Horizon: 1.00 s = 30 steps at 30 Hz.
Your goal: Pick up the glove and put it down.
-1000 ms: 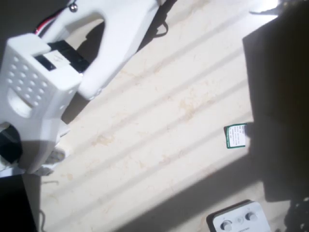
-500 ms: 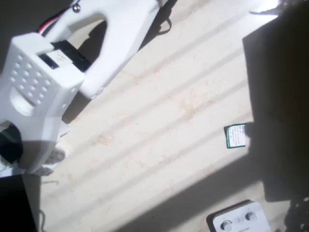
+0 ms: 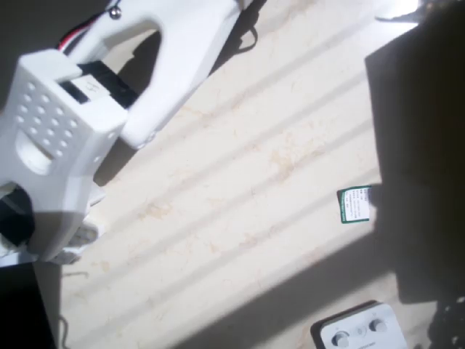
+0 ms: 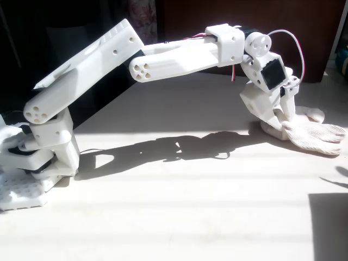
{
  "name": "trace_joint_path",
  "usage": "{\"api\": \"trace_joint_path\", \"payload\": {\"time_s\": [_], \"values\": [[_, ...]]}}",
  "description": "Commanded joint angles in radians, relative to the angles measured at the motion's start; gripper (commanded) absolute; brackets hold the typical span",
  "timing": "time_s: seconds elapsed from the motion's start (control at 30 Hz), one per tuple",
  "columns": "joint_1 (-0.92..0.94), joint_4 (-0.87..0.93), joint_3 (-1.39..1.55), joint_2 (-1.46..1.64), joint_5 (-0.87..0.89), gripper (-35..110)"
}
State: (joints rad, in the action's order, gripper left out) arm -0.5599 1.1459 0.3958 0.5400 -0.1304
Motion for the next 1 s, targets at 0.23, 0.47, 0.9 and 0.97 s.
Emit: {"api": "trace_joint_path", "payload": {"time_s": [0.23,0.47,0.9,0.97], "values": [[0.008,0.012,-0.044,0.130,-0.009,0],[0.087,0.015,-0.034,0.318,-0.009,0],[0.403,0.218,-0.044,0.488,-0.009,0],[0.460,0.244,-0.044,0.494,-0.011,0]]}}
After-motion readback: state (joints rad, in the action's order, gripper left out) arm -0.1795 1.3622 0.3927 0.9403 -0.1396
